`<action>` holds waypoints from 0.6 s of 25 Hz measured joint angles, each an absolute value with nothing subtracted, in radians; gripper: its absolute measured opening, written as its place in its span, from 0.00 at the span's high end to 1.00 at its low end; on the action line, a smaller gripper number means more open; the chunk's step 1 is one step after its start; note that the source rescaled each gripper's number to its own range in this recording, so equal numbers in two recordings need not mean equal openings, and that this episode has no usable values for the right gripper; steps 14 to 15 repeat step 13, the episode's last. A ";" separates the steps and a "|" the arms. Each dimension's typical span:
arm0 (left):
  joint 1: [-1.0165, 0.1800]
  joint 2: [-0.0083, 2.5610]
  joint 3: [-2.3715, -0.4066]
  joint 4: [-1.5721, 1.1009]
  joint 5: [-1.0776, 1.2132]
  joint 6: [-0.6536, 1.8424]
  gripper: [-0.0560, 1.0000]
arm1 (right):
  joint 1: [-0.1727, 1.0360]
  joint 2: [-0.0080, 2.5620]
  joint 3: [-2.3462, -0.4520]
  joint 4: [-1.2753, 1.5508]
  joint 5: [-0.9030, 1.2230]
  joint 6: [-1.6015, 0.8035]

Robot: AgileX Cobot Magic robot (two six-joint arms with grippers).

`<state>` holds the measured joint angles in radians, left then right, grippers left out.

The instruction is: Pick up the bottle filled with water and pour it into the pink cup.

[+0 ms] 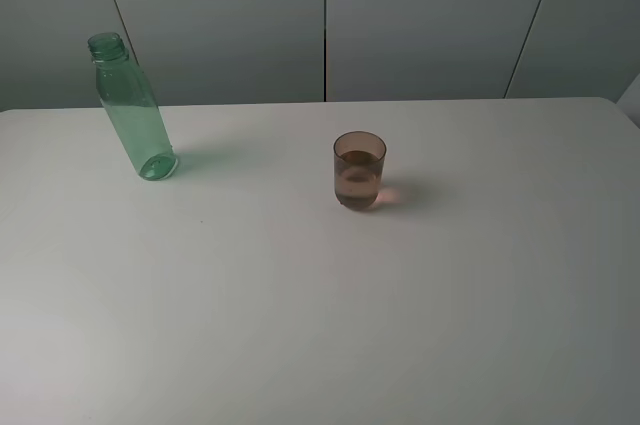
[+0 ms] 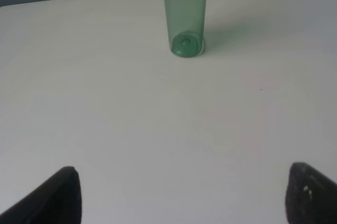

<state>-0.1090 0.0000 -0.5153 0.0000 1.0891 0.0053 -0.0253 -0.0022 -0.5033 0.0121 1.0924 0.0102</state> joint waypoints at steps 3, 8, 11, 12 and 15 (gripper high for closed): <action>-0.109 0.000 -0.515 0.000 1.089 0.005 0.01 | -0.025 -0.002 -0.503 0.012 1.092 0.010; -0.109 0.000 -0.515 0.000 1.089 0.005 0.01 | -0.025 -0.002 -0.503 0.012 1.092 0.010; -0.109 0.000 -0.515 0.000 1.089 0.005 0.01 | -0.025 -0.002 -0.503 0.012 1.092 0.010; -0.109 0.000 -0.515 0.000 1.089 0.005 0.01 | -0.025 -0.002 -0.503 0.012 1.092 0.010; -0.109 0.000 -0.515 0.000 1.089 0.005 0.01 | -0.025 -0.002 -0.503 0.012 1.092 0.010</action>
